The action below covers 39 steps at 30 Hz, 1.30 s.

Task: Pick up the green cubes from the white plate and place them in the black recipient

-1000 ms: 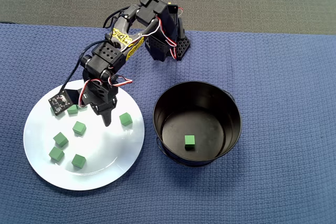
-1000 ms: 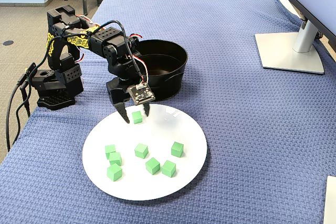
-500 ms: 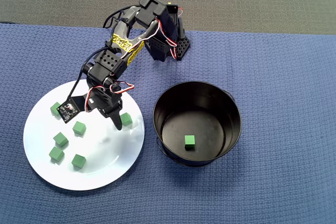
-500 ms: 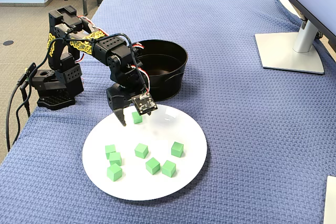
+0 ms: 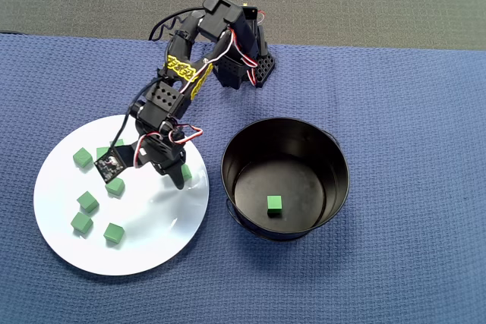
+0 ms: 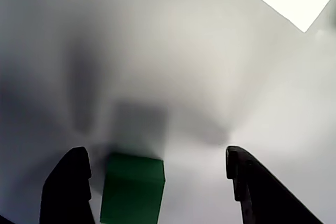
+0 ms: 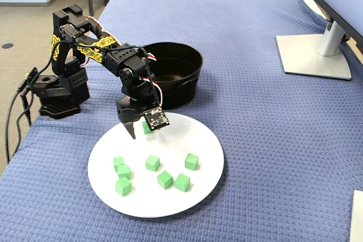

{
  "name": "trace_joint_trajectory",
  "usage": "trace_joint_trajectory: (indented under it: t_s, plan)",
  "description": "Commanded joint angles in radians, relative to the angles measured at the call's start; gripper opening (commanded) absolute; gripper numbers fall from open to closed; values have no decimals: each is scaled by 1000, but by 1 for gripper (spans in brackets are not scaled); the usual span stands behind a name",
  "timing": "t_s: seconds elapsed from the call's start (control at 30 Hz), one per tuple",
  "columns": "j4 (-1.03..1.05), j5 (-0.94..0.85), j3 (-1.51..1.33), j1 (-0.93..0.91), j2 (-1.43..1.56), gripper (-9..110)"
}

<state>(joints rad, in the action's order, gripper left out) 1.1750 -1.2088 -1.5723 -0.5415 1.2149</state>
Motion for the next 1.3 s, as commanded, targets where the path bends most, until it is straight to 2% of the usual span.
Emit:
trace_joint_trajectory:
  t_s: [0.0,0.33,1.17,1.27]
  plan:
    - [-17,26,-11,26,95,26]
    - [-29,64,-34,48,126,25]
    - [-55,86,-87,69,155,12]
    - [-58,92,-74,69,140,8]
